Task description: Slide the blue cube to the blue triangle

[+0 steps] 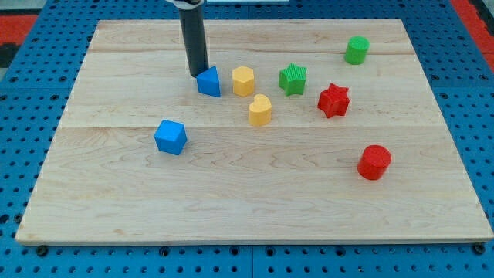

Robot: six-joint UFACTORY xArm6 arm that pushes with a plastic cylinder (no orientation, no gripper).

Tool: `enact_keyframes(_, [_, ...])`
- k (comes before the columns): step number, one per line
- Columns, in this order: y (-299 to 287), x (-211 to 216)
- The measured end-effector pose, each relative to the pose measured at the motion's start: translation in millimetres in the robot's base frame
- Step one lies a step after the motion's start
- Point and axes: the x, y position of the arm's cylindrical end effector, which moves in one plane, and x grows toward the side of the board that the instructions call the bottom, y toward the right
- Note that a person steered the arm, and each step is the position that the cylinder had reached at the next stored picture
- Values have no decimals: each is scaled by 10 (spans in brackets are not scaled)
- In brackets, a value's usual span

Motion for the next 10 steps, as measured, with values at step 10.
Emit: enact_keyframes(10, [-633,1451])
